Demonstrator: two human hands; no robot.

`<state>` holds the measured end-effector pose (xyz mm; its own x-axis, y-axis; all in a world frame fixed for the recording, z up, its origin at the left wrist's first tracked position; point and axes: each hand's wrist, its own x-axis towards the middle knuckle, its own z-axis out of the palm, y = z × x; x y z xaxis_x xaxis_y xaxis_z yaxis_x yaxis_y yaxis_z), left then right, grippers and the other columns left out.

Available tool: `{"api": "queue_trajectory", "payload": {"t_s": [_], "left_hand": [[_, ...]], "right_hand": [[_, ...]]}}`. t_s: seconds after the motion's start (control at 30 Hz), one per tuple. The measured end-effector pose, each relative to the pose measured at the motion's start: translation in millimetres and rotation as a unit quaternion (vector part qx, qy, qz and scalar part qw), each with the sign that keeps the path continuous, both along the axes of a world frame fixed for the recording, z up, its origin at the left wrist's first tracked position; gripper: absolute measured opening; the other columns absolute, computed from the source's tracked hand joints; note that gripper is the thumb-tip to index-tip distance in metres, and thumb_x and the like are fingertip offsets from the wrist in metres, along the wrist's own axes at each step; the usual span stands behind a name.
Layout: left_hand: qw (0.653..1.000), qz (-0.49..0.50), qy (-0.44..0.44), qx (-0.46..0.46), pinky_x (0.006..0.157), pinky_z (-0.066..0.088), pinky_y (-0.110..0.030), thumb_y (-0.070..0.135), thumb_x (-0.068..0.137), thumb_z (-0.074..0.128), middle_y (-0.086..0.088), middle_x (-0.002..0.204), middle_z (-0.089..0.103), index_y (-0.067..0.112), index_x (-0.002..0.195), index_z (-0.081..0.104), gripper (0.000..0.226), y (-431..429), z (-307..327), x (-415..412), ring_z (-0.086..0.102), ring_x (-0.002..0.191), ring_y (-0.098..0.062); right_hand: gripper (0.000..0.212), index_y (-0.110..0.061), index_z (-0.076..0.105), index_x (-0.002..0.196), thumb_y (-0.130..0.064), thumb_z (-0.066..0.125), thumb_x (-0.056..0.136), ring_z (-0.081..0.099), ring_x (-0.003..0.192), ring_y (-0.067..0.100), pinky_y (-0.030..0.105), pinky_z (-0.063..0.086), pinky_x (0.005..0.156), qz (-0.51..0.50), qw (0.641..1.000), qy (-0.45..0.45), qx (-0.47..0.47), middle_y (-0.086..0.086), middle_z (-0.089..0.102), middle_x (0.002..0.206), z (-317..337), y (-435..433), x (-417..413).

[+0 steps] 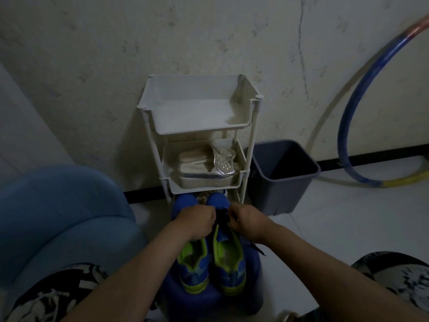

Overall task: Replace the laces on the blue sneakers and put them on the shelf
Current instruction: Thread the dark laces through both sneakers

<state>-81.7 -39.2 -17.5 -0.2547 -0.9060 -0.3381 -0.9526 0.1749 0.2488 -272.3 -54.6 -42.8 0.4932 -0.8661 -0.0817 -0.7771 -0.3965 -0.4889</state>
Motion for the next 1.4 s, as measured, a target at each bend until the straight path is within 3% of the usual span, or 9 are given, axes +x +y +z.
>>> {"api": "queue_trajectory", "payload": {"t_s": [0.17, 0.27, 0.37, 0.53, 0.77, 1.0, 1.13, 1.3, 1.4], "left_hand": [[0.999, 0.005, -0.006, 0.045, 0.099, 0.044, -0.044, 0.023, 0.093, 0.05, -0.008, 0.106, 0.063, 0.018, 0.092, 0.059, 0.011, -3, -3, 5, 0.056, 0.103, -0.027], [0.997, 0.042, 0.062, 0.032, 0.086, 0.051, -0.034, 0.021, 0.095, 0.053, -0.001, 0.105, 0.066, 0.021, 0.096, 0.067, 0.013, -6, -2, 8, 0.061, 0.097, -0.019], [0.992, 0.075, 0.1, 0.009, 0.088, 0.053, -0.032, 0.018, 0.093, 0.058, 0.003, 0.107, 0.07, 0.024, 0.096, 0.073, 0.016, -8, -6, 11, 0.063, 0.098, -0.015], [0.995, 0.058, 0.059, -0.062, 0.078, 0.057, -0.035, 0.026, 0.089, 0.065, 0.004, 0.093, 0.074, 0.022, 0.087, 0.078, 0.014, -5, -15, 3, 0.067, 0.089, -0.016], [0.992, 0.003, 0.012, -0.125, 0.072, 0.051, -0.031, 0.028, 0.09, 0.057, 0.003, 0.098, 0.07, 0.026, 0.092, 0.073, 0.017, 0, -15, -1, 0.063, 0.093, -0.019], [0.994, 0.002, 0.048, -0.095, 0.067, 0.049, -0.031, 0.026, 0.089, 0.054, 0.005, 0.092, 0.066, 0.025, 0.088, 0.067, 0.013, -1, -16, 3, 0.061, 0.086, -0.017], [0.994, -0.007, 0.053, -0.1, 0.072, 0.052, -0.03, 0.029, 0.092, 0.057, 0.007, 0.097, 0.069, 0.027, 0.096, 0.071, 0.015, -1, -14, 5, 0.062, 0.091, -0.014], [0.995, -0.01, 0.044, -0.091, 0.065, 0.047, -0.03, 0.029, 0.093, 0.053, 0.005, 0.093, 0.067, 0.027, 0.089, 0.066, 0.014, 1, -13, 7, 0.06, 0.085, -0.016], [0.998, 0.018, 0.033, -0.059, 0.064, 0.043, -0.032, 0.026, 0.094, 0.047, -0.003, 0.096, 0.062, 0.021, 0.091, 0.055, 0.011, -1, -14, 7, 0.056, 0.082, -0.02]], "right_hand": [[0.022, -0.012, 0.062, 0.103, -0.029, 0.061, 0.09, 0.061, 0.091, 0.022, 0.03, 0.049, 0.077, -0.03, 0.995, 0.069, 0.071, 0.008, 0.064, 0.1, 6, -5, -7], [0.021, -0.015, 0.065, 0.106, -0.029, 0.059, 0.091, 0.06, 0.092, 0.018, 0.026, 0.046, 0.076, -0.044, 0.994, 0.056, 0.087, 0.004, 0.064, 0.102, 4, -9, -7], [0.021, -0.017, 0.071, 0.108, -0.025, 0.057, 0.094, 0.062, 0.1, 0.016, 0.023, 0.044, 0.082, -0.041, 0.997, 0.024, 0.054, 0.002, 0.069, 0.108, 2, -10, -5], [0.023, -0.018, 0.074, 0.111, -0.028, 0.061, 0.095, 0.064, 0.102, 0.016, 0.029, 0.048, 0.091, -0.002, 0.999, 0.041, 0.003, 0.002, 0.071, 0.113, -4, -11, -4], [0.023, -0.017, 0.076, 0.101, -0.029, 0.058, 0.093, 0.066, 0.09, 0.025, 0.034, 0.052, 0.078, 0.027, 0.996, 0.076, -0.046, 0.006, 0.072, 0.099, -6, -8, 3], [0.021, -0.014, 0.074, 0.109, -0.021, 0.059, 0.096, 0.064, 0.098, 0.017, 0.022, 0.044, 0.082, -0.006, 0.999, 0.029, 0.029, 0.004, 0.071, 0.108, -7, -17, 1], [0.02, -0.016, 0.076, 0.107, -0.023, 0.065, 0.092, 0.065, 0.098, 0.017, 0.029, 0.049, 0.09, 0.013, 0.999, 0.035, -0.003, 0.002, 0.072, 0.11, -9, -14, 0], [0.02, -0.012, 0.072, 0.1, -0.024, 0.057, 0.094, 0.064, 0.089, 0.024, 0.026, 0.043, 0.072, 0.043, 0.997, 0.069, -0.016, 0.008, 0.069, 0.099, -9, -13, 7], [0.011, -0.014, 0.062, 0.089, -0.022, 0.057, 0.094, 0.062, 0.084, 0.025, 0.026, 0.042, 0.069, 0.01, 0.999, 0.03, 0.005, 0.008, 0.063, 0.088, -11, -12, 6]]}}
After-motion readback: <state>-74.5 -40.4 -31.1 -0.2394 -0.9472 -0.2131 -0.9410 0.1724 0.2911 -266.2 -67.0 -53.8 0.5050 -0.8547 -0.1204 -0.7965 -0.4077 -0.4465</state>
